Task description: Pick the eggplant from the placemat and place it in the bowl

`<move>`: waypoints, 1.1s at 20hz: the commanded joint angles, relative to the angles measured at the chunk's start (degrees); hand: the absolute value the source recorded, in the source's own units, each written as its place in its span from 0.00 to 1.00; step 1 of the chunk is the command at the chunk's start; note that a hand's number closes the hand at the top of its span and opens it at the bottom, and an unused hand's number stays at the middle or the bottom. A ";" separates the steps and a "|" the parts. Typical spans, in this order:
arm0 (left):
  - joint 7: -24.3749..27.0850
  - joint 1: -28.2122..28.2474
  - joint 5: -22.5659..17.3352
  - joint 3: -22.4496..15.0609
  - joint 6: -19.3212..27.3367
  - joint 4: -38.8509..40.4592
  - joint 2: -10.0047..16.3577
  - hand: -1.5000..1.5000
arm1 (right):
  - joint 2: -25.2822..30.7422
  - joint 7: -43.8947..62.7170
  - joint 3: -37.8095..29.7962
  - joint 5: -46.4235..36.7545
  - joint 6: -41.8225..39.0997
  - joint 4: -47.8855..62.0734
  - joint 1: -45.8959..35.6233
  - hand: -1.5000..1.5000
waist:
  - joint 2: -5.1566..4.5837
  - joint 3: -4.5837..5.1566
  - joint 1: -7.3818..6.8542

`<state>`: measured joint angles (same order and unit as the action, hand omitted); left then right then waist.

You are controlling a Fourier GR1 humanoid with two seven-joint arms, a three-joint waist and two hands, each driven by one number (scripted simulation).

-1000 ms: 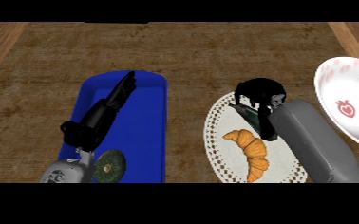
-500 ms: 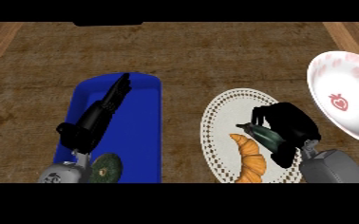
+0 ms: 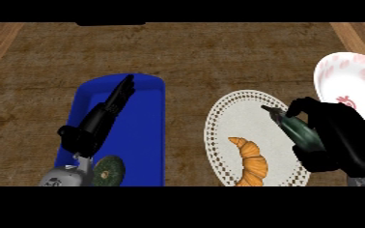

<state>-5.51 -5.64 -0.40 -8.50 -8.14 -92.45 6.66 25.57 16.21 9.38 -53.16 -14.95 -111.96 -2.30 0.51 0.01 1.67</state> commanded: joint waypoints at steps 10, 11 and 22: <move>2.40 3.65 1.76 -2.28 -1.01 -2.05 -1.33 0.50 | -1.14 5.81 -23.77 17.71 -2.85 -7.26 -5.81 1.00 | -0.46 -0.01 -1.81; 1.11 -4.44 -0.91 2.26 -2.47 4.21 -0.34 0.50 | -0.58 3.19 -23.22 15.27 -0.74 -1.76 -7.80 1.00 | -0.60 -0.01 -1.69; -0.78 -0.18 0.36 0.19 -2.47 -0.67 -1.18 0.50 | 5.82 -13.18 -28.59 3.73 16.24 25.35 -15.11 1.00 | -0.70 -0.04 -2.55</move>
<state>-4.12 -5.90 0.78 -8.67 -9.85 -91.70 5.25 29.78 6.83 -18.71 -45.98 -3.79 -97.40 -12.25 -0.12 -0.03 -0.45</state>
